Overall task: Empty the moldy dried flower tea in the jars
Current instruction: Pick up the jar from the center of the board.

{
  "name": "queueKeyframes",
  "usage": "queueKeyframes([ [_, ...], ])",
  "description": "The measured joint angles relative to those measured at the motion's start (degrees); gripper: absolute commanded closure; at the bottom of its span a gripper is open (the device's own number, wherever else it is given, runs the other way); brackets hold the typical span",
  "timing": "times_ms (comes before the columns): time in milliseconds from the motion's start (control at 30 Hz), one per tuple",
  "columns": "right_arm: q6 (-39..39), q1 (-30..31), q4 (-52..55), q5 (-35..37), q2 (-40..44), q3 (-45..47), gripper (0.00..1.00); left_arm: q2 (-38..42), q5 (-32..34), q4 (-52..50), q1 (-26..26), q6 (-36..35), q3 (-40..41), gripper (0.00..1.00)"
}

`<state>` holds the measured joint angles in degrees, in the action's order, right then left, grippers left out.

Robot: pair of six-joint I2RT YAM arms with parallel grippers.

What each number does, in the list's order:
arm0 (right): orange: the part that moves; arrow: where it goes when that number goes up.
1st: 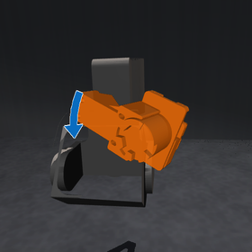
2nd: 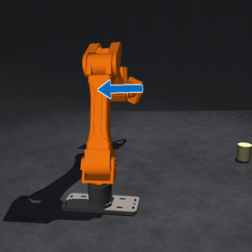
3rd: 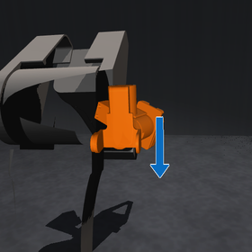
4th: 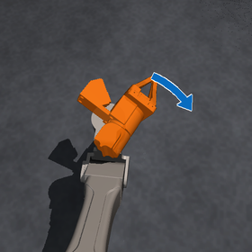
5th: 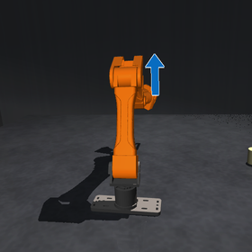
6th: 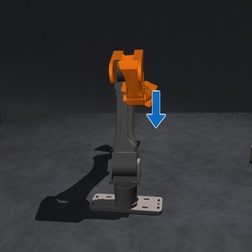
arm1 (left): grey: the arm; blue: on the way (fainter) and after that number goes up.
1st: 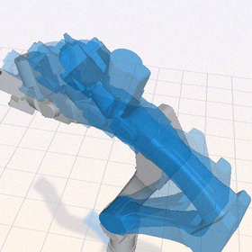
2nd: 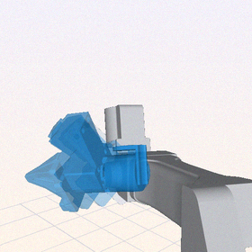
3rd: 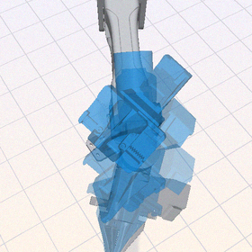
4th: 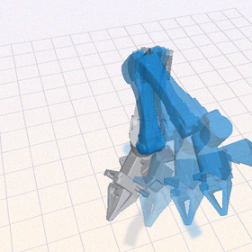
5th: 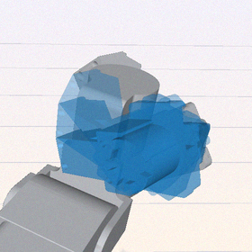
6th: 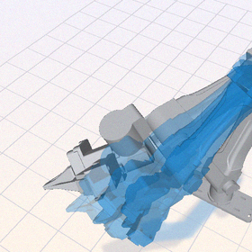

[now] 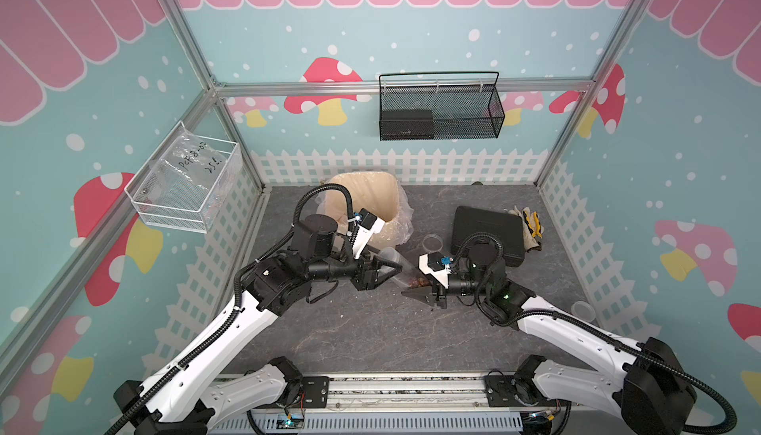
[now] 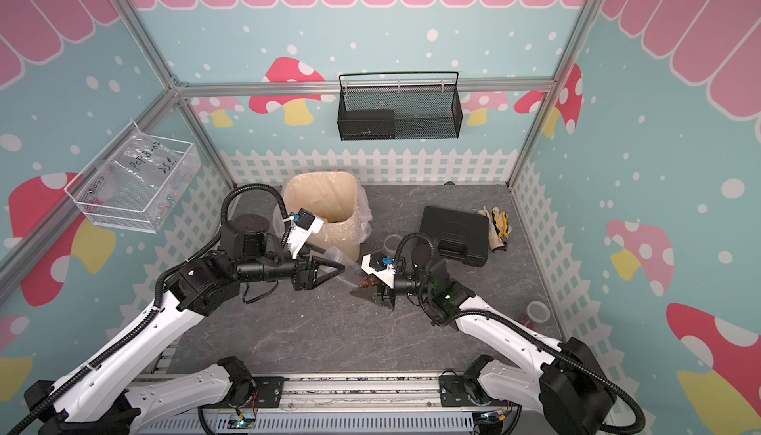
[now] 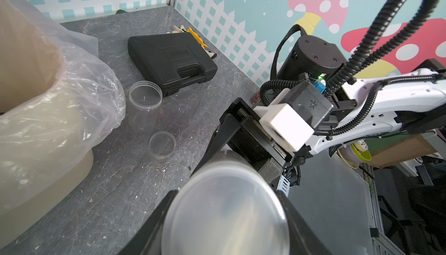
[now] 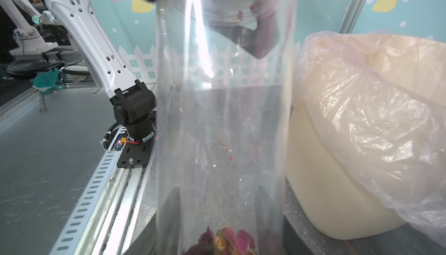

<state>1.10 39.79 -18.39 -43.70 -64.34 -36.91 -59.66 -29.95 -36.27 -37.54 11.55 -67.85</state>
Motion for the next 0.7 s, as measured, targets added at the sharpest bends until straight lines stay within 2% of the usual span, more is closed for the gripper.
queueKeyframes([
  [100,0.11,0.0,0.0,0.35,0.0,0.0,0.78,0.13,-0.02,0.57,0.02,-0.37,0.37,0.68],
  [133,0.17,0.0,0.0,0.44,0.0,0.0,0.78,0.28,-0.02,0.74,0.02,-0.61,0.61,0.59],
  [233,0.94,0.04,-0.02,0.79,0.0,0.0,0.84,0.83,-0.04,1.38,0.0,-2.23,1.31,0.22],
  [333,1.11,0.15,0.35,1.51,0.02,0.0,0.91,1.07,-0.63,1.4,-0.15,-6.45,1.44,0.03],
  [500,4.04,0.35,2.47,2.1,0.68,0.02,0.96,1.92,-1.79,-0.5,-0.22,-17.9,1.29,0.01],
  [700,9.9,0.35,7.1,0.26,2.08,0.24,0.97,5.57,-4.59,-2.21,-0.39,-33.77,1.29,0.01],
])
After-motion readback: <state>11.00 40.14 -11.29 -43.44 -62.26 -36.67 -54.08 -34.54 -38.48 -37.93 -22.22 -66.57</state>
